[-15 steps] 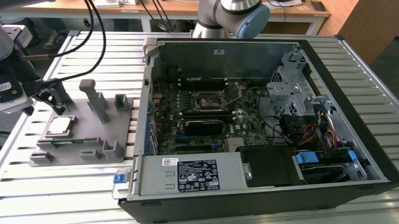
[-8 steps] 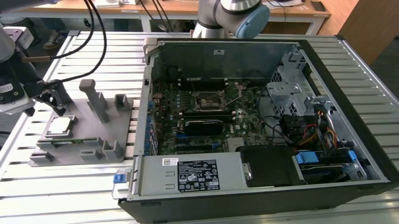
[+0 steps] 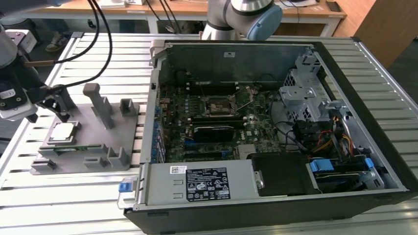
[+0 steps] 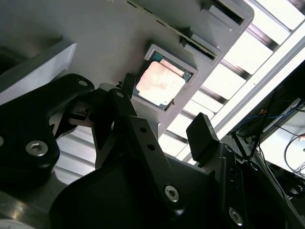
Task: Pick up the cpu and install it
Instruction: 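Pick up the cpu and move it towards the insertion slot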
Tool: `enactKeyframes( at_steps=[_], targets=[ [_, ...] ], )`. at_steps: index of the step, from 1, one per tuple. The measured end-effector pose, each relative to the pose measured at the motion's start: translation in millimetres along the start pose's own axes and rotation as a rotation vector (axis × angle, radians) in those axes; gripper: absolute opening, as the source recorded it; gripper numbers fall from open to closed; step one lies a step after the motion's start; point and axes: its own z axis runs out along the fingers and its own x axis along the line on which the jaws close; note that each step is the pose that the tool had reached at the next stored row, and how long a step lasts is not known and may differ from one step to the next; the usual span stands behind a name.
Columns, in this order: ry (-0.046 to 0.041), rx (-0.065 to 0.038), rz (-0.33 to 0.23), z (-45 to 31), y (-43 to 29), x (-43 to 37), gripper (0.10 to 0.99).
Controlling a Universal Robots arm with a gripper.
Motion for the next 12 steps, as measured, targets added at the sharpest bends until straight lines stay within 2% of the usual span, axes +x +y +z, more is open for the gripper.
enactKeyframes(
  at_steps=[12],
  targets=[
    [0.0019, 0.000, 0.000, 7.5, -0.5, -0.1, 0.706]
  ],
)
